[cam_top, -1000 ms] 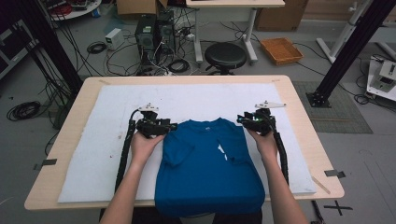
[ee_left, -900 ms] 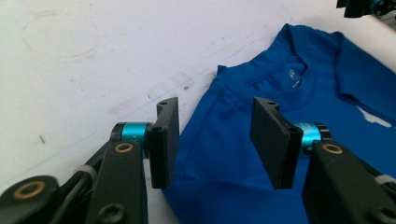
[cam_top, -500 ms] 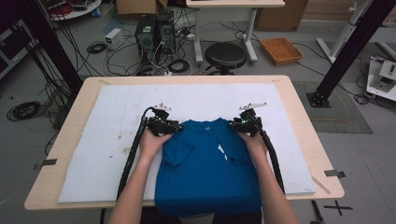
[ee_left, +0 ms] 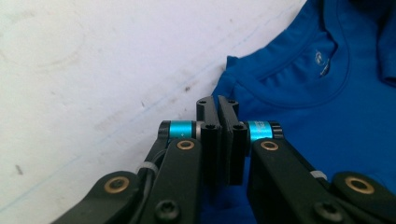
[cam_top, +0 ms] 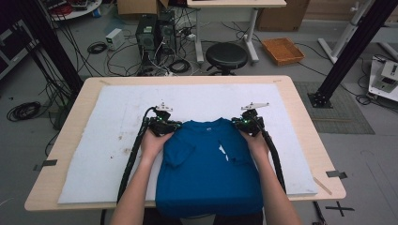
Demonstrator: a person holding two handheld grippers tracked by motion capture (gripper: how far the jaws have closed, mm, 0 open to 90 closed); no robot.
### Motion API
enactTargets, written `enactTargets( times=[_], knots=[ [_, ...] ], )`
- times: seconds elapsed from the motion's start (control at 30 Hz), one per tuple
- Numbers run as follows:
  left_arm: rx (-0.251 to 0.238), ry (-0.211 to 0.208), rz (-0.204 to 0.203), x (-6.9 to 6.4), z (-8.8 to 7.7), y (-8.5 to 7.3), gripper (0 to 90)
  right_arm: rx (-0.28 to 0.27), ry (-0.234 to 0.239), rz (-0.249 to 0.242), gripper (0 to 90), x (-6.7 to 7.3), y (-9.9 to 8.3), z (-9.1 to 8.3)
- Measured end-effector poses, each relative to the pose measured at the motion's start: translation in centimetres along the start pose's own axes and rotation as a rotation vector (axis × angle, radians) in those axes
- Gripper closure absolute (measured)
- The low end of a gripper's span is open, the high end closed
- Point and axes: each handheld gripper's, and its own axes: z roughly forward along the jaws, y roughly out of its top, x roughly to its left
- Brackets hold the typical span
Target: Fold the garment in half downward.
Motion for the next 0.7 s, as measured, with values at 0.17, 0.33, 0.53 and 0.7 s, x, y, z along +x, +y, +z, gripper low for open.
enactTargets(
  times=[0.17,0.33,0.53,0.7],
  knots=[
    [-0.04,0.012,0.022,-0.2,-0.6,0.7,87.7,-0.04,0.015,0.013,87.1,-0.1,0.8,-0.7],
    [-0.077,0.008,0.034,-0.3,-1.7,1.0,87.8,-0.075,0.029,0.008,87.1,0.1,1.3,-1.6],
    [-0.12,-0.009,0.091,-1.7,-3.7,1.6,87.8,-0.147,0.082,0.012,87.1,0.4,1.1,-3.7],
    [-0.187,-0.014,0.187,-4.5,-6.6,1.0,87.7,-0.212,0.138,-0.023,87.1,1.6,-0.5,-7.0]
  ],
)
